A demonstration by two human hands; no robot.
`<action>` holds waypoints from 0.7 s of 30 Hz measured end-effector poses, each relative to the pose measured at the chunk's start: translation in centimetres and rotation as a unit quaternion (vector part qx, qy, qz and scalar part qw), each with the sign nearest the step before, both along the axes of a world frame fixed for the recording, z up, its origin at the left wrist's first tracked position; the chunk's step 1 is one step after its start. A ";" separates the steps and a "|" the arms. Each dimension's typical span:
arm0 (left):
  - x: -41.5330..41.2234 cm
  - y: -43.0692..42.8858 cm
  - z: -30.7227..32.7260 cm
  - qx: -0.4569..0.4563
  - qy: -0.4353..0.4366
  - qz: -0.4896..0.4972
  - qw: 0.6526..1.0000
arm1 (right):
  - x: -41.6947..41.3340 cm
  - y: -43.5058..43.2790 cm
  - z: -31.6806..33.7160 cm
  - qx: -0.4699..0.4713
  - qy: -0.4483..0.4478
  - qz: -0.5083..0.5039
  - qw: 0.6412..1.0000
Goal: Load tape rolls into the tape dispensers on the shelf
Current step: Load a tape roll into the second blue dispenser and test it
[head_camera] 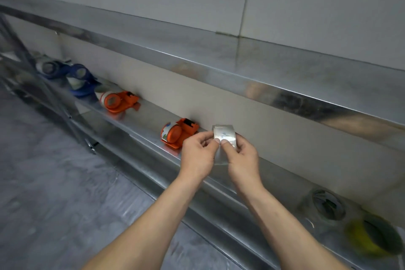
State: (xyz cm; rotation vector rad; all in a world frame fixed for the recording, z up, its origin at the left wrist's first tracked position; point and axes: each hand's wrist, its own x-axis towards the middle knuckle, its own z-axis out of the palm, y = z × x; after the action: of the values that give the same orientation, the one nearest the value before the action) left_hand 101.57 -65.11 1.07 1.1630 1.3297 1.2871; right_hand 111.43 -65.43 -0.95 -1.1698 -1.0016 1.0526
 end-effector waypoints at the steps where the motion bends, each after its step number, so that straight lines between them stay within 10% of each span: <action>1: -1.0 -0.2 0.0 0.005 -0.003 -0.002 1.000 | -1.0 0.1 0.1 -0.001 -0.001 0.007 1.000; 21: -29.2 -1.9 -0.1 0.039 -0.027 0.093 0.994 | -29.7 0.3 2.7 0.008 -0.008 0.135 0.991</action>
State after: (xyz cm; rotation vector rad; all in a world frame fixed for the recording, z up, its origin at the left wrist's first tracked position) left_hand 72.40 -67.01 1.00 1.0692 1.3843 1.5068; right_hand 81.74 -65.12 1.75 -1.0496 -1.2025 1.2466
